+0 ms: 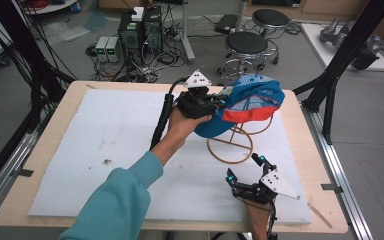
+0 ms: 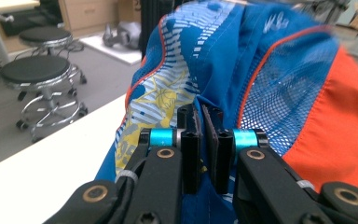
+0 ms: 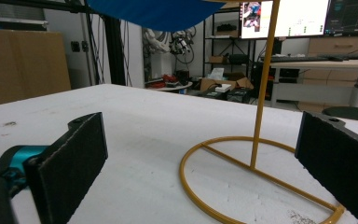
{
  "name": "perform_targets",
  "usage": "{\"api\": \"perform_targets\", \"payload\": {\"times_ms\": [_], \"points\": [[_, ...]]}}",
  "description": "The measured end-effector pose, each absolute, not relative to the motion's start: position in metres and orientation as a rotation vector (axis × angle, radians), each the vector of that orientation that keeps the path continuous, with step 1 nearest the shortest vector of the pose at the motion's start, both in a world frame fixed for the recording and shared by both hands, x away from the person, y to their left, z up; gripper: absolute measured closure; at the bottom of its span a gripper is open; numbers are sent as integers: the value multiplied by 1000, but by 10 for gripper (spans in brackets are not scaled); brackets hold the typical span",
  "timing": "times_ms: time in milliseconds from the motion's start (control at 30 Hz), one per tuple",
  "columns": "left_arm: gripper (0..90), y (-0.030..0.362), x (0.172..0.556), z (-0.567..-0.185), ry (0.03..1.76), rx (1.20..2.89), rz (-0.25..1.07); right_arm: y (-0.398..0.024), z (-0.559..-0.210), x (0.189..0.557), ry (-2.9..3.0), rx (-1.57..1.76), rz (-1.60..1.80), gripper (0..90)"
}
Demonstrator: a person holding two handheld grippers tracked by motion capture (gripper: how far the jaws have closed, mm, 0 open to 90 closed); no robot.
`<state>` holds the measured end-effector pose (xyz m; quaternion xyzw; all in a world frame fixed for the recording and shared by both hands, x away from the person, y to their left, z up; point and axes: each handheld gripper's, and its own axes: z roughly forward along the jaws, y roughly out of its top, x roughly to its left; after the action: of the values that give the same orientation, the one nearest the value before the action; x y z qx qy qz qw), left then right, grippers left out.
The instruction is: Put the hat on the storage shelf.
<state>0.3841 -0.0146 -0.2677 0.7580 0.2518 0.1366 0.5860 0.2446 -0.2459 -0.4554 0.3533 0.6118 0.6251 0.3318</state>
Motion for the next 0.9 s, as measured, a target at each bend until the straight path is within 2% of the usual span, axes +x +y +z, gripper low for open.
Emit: {"api": "perform_targets", "payload": {"times_ms": [400,667,900], "points": [[839,-27,382,-258,561,1798,317,-246,-455,245,1598,923,1634,11],[729,-32,381,-262,545,1863,307,-246,-455,245,1597,923,1633,11],[668,-35,381,-265,536,1871,279,-246,-455,245,1598,919,1631,11]]}}
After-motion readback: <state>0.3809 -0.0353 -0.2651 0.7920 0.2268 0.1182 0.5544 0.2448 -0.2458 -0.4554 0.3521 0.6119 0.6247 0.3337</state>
